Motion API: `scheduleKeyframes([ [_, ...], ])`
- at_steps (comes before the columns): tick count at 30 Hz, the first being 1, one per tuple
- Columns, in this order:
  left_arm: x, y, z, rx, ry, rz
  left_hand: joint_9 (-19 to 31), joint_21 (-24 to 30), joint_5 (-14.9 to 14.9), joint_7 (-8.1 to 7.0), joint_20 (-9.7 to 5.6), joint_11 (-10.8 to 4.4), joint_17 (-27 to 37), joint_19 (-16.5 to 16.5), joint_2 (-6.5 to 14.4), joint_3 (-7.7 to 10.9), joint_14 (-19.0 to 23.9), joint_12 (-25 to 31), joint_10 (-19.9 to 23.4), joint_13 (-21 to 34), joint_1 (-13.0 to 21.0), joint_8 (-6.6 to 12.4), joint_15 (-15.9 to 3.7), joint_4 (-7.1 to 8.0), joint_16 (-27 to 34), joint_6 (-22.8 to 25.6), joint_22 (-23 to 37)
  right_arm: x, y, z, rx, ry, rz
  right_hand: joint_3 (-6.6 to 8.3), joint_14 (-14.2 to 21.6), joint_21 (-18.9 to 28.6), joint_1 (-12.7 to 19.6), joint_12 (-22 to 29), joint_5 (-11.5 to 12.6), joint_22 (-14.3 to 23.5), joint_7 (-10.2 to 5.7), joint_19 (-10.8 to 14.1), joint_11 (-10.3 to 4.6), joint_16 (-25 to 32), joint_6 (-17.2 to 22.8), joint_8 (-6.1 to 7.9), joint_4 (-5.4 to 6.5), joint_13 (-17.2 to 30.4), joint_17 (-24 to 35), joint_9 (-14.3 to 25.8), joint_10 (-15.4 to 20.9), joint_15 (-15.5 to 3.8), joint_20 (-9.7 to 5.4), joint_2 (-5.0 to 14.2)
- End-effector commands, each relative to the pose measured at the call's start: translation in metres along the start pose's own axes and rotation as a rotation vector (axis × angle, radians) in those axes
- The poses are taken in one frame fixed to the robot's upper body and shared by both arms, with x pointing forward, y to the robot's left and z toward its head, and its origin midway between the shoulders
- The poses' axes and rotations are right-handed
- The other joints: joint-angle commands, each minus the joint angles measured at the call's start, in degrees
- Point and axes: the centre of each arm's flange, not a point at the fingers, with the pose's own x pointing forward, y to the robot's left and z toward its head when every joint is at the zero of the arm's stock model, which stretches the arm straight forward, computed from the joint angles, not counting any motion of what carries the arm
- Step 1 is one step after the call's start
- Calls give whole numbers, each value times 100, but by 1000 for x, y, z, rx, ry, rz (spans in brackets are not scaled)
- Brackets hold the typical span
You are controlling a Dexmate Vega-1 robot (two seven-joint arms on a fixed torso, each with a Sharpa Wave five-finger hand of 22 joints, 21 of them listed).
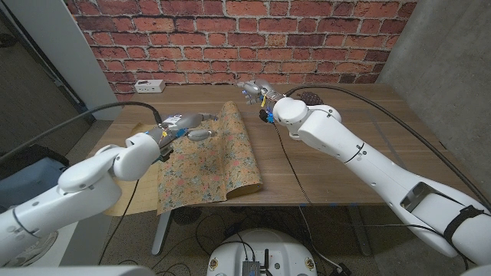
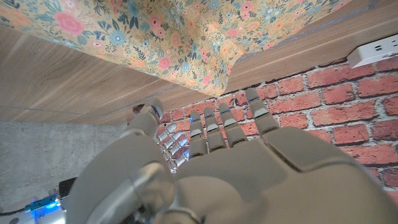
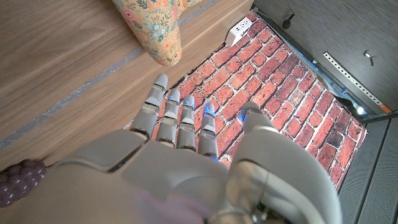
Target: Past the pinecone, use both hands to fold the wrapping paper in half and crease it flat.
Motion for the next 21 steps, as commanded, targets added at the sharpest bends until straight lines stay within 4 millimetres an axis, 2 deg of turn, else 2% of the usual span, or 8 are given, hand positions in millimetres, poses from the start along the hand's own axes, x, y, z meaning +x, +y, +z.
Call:
scheduleKeyframes([
  [1,-25,-16,-3,-129,341,151,-6,59,-36,-8,19,42,3,163,12,-84,88,46,1,-7,-19,10,15,-12,77,-108,21,-2,-14,-14,-36,-5,16,34,32,40,46,26,12,17,13,21,-1,52,80,7,7,19,23,19,69,-3,6,-24],
  [7,-32,-25,6,-230,443,181,-9,92,-35,29,24,58,-2,290,-18,-137,120,52,-24,-11,-8,2,25,-28,80,-222,19,0,-24,-21,-47,-9,37,39,56,44,50,29,10,17,20,30,5,68,102,4,13,20,29,20,85,-18,12,-29],
  [12,-40,-33,14,-303,529,198,-13,119,-37,105,44,138,-6,451,-75,-217,126,39,-133,-17,33,-11,136,-58,66,-432,11,4,-32,-25,-51,-13,60,43,70,46,53,31,9,18,22,36,5,78,116,3,15,20,32,20,95,-25,17,-33],
  [21,-45,-47,22,-387,607,183,-15,61,-36,194,40,218,-8,420,-141,-294,39,21,-281,-21,90,6,224,-81,30,-587,-1,14,-39,-32,-53,-20,107,51,101,52,54,37,6,18,30,53,9,100,153,0,26,21,42,21,127,-22,12,-33],
])
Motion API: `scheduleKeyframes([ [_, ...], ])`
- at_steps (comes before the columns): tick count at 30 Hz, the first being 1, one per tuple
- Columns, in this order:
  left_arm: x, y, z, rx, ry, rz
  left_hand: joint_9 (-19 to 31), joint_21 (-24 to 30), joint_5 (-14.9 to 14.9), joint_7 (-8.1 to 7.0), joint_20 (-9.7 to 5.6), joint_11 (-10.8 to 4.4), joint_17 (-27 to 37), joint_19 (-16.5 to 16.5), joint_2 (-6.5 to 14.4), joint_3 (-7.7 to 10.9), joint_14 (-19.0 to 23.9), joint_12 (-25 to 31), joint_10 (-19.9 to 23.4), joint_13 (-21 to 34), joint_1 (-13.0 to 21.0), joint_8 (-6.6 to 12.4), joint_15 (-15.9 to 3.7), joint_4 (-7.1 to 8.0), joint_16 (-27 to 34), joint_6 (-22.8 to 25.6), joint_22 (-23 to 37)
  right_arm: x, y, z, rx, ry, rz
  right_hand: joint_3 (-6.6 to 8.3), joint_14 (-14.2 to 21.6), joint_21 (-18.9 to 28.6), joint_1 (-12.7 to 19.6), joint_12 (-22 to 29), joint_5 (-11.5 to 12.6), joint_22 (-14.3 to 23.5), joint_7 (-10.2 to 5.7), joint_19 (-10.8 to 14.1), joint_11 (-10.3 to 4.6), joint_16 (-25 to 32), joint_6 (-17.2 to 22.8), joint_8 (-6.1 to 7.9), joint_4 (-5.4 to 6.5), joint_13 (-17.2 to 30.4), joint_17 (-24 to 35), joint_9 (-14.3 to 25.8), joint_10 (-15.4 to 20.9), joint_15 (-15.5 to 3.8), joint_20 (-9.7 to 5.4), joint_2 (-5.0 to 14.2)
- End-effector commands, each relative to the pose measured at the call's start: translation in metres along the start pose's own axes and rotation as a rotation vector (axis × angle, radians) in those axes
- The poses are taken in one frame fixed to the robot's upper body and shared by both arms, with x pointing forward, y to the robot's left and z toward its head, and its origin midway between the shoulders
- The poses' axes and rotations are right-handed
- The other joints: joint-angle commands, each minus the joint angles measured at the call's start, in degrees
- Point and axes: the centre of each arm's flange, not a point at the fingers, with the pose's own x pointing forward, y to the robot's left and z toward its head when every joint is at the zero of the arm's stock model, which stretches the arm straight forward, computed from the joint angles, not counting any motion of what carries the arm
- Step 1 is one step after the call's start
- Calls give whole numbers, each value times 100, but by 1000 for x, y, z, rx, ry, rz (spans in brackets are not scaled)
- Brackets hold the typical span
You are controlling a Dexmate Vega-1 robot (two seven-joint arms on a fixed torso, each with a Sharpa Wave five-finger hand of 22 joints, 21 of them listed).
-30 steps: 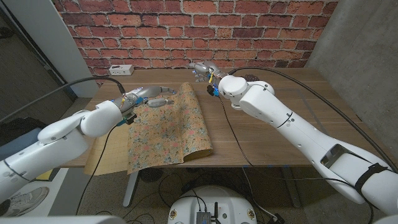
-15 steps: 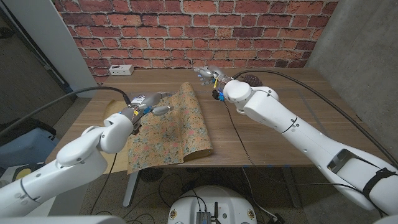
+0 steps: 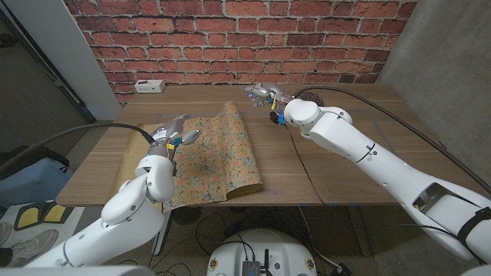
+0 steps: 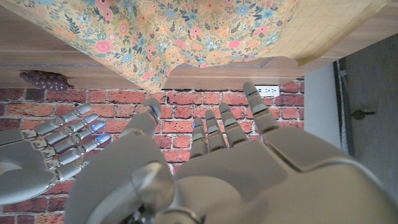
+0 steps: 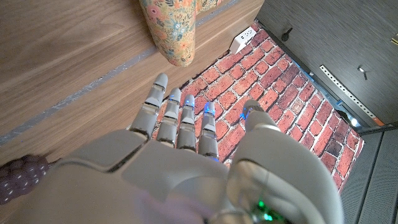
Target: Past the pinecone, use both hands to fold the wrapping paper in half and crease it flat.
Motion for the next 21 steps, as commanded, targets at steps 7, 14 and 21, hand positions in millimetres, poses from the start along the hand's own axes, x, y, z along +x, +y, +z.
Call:
scheduleKeyframes([
  [7,-25,-23,1,-152,191,-30,11,-64,12,66,9,146,7,-16,-149,-133,-196,-25,-231,2,57,6,169,3,-83,-232,1,12,-16,-12,-10,-18,69,35,48,32,30,42,4,19,2,64,-16,49,82,-1,14,22,23,7,74,-8,11,-6],
  [14,-31,-29,-5,-191,258,-26,6,-158,30,120,13,235,12,-13,-276,-311,-398,-41,-574,3,62,-19,343,42,-77,-657,-5,13,-16,-17,-7,-17,88,38,77,37,20,49,1,20,7,80,-20,69,105,-6,29,22,32,8,108,-3,16,-8],
  [21,-38,-36,-13,-255,315,-35,2,-216,45,141,11,343,13,10,-341,-435,-517,-71,-913,5,36,-18,491,78,-79,-956,-3,14,-14,-19,-8,-12,100,41,100,39,16,47,-1,20,19,87,-18,85,118,-12,39,23,39,9,114,-12,16,-8],
])
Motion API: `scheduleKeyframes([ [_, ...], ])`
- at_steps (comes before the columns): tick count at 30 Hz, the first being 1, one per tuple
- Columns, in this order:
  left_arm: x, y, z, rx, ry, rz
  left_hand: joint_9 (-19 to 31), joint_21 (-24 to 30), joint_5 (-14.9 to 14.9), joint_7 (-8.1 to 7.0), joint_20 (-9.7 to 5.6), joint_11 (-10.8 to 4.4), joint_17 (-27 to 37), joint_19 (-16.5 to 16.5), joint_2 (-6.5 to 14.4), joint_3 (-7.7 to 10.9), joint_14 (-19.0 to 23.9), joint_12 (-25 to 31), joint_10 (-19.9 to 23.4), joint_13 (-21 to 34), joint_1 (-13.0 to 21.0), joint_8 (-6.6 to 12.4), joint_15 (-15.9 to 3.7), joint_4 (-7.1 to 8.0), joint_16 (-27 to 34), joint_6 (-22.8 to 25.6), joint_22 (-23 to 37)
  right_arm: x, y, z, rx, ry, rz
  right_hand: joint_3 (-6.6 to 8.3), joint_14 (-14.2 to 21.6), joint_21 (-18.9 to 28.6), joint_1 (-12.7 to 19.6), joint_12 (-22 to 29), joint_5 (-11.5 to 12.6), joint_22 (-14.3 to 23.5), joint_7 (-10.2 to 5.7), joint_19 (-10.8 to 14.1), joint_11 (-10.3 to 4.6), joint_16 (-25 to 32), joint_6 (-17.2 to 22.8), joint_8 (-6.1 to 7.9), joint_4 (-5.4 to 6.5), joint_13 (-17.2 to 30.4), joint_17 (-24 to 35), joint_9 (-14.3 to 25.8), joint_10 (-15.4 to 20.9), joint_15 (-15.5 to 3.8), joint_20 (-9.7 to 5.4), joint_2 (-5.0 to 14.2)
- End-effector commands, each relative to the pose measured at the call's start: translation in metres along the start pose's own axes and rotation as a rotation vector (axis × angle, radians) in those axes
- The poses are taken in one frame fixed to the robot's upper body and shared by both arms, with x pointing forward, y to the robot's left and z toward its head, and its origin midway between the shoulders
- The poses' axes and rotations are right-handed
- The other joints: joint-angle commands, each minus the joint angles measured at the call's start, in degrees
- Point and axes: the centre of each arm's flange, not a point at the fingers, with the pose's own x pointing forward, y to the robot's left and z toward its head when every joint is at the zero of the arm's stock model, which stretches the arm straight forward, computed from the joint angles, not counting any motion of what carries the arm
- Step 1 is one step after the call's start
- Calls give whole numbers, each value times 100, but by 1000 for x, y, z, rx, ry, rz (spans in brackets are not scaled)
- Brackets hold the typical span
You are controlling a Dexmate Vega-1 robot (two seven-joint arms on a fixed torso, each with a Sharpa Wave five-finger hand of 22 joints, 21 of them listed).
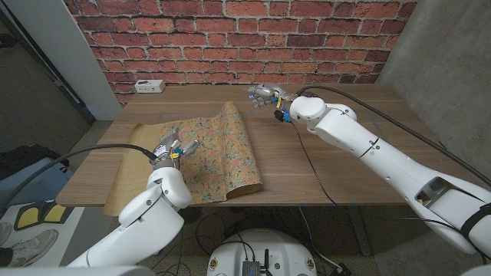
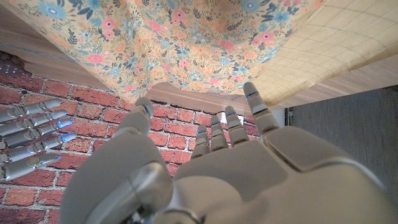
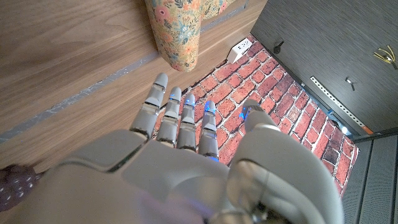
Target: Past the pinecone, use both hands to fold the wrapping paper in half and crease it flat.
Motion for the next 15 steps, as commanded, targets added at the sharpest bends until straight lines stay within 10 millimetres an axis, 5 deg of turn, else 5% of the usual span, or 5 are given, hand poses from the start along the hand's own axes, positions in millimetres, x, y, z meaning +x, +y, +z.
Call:
scheduleKeyframes([
  [1,-11,-11,-18,-112,135,-17,1,-50,47,22,13,49,13,9,-76,-82,-124,-31,-249,4,2,-12,126,13,-17,-203,2,3,1,-6,1,1,34,20,39,41,16,47,-1,20,12,71,-7,44,50,-14,18,23,14,9,65,-13,-3,-8],
  [15,-12,-16,-33,-201,253,18,-2,-90,52,104,15,128,13,49,-114,-181,-118,-2,-436,11,-41,-14,303,47,18,-449,6,7,-1,-11,5,12,31,30,81,49,16,46,-5,21,14,99,0,73,67,-33,29,24,28,10,92,-19,19,-16],
])
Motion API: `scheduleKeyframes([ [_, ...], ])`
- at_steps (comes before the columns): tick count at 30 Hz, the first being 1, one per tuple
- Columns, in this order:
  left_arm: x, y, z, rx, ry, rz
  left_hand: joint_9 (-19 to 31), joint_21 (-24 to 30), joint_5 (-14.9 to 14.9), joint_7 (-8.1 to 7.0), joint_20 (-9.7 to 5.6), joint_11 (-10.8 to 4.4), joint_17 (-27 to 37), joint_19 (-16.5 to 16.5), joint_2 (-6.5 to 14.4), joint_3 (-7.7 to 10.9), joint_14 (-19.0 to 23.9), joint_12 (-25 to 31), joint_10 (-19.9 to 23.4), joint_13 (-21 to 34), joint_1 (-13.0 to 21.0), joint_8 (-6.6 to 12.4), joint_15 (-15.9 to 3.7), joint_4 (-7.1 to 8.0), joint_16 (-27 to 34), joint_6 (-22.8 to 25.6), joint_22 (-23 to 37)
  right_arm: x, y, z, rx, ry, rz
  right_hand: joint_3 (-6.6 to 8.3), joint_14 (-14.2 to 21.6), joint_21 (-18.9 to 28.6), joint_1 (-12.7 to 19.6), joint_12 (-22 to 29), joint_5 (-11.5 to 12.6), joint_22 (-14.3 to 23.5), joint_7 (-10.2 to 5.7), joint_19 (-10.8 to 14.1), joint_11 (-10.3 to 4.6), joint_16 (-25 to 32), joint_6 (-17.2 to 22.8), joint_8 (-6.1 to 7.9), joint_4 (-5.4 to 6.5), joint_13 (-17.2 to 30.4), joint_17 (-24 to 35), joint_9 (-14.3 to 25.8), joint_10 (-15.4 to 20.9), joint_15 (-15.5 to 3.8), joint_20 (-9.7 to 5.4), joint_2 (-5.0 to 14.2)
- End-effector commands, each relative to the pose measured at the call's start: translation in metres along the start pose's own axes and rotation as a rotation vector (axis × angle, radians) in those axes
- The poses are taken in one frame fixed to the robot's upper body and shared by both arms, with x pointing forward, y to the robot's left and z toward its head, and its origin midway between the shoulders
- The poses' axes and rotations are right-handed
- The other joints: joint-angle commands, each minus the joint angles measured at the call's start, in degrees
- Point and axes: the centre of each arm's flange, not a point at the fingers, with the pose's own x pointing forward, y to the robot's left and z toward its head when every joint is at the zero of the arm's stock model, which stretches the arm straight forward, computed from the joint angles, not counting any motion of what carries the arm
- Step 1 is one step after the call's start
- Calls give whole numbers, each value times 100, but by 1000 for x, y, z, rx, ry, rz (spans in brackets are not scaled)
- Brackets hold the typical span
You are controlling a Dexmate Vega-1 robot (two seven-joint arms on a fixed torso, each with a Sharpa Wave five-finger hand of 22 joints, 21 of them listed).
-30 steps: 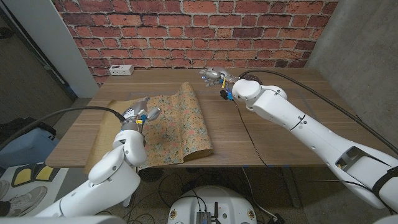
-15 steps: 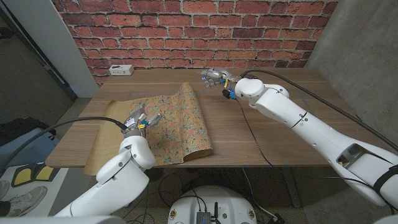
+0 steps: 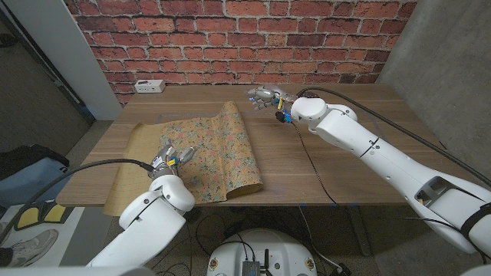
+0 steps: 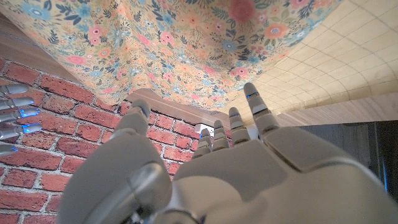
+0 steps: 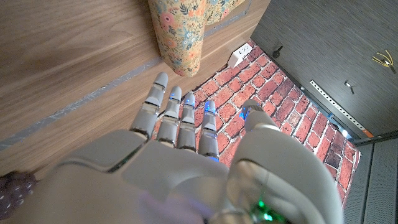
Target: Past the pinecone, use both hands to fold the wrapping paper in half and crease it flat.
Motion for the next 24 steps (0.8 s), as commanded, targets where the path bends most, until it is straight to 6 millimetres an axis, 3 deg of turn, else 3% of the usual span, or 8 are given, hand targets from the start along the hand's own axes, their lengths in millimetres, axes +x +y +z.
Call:
scheduleKeyframes([
  [1,1,-4,-15,-77,114,21,-3,0,30,10,15,39,13,56,-64,-45,20,4,-74,12,8,-15,54,2,20,-96,6,4,-1,-4,3,9,3,31,52,48,16,44,-5,21,-7,35,-5,34,51,-33,30,25,29,11,36,9,20,-16],
  [24,-8,-3,-27,-160,285,122,-7,35,27,78,22,291,20,341,-148,-230,120,32,-286,23,-182,-5,221,90,62,-428,27,3,-7,-16,49,32,-6,45,126,85,5,49,-13,23,10,147,3,83,92,-54,59,26,53,14,94,26,45,-11],
])
